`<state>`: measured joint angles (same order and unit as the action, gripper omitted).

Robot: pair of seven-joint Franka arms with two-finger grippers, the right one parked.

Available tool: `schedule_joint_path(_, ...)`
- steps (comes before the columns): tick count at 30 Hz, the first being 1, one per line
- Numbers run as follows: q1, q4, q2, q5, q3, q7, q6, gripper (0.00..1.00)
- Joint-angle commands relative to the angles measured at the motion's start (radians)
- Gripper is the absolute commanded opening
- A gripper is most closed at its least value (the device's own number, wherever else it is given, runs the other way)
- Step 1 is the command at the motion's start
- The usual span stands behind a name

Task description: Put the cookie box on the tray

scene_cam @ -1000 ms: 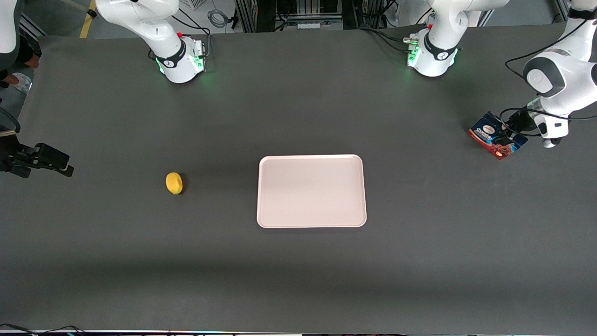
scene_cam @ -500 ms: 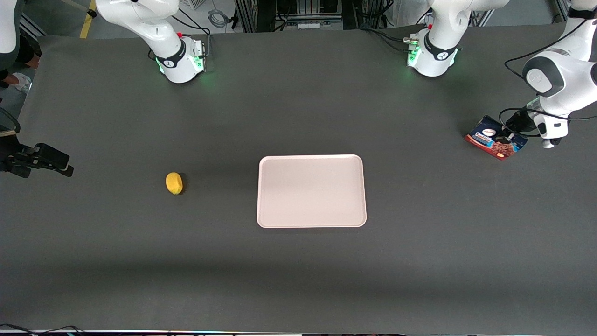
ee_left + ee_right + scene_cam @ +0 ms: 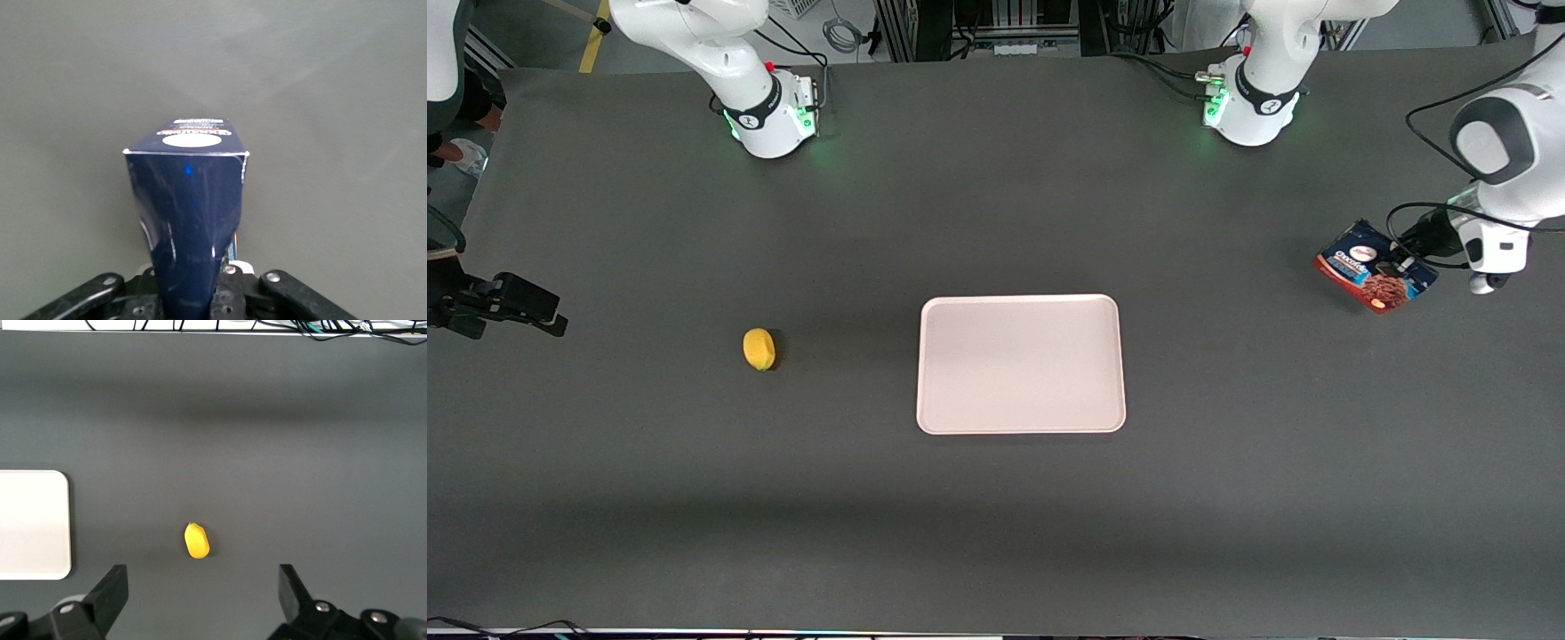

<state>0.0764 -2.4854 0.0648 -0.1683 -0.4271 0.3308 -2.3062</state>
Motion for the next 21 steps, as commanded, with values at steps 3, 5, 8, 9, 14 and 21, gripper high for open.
schedule_joint_path(3, 0.005, 0.294, 0.021, 0.082, 0.063, 0.075, 0.342, 0.0)
schedule_joint_path(5, 0.003, 0.38, 0.024, 0.102, 0.108, 0.118, 0.446, 0.0)
schedule_joint_path(8, 0.005, 0.494, 0.024, 0.122, 0.139, 0.157, 0.562, 0.0)
schedule_joint_path(9, 0.005, 0.517, 0.023, 0.122, 0.146, 0.162, 0.583, 0.0)
schedule_joint_path(14, 0.005, 0.559, 0.035, 0.124, 0.175, 0.174, 0.613, 0.0)
schedule_joint_path(21, 0.005, 0.694, 0.038, 0.124, 0.247, 0.22, 0.771, 0.0)
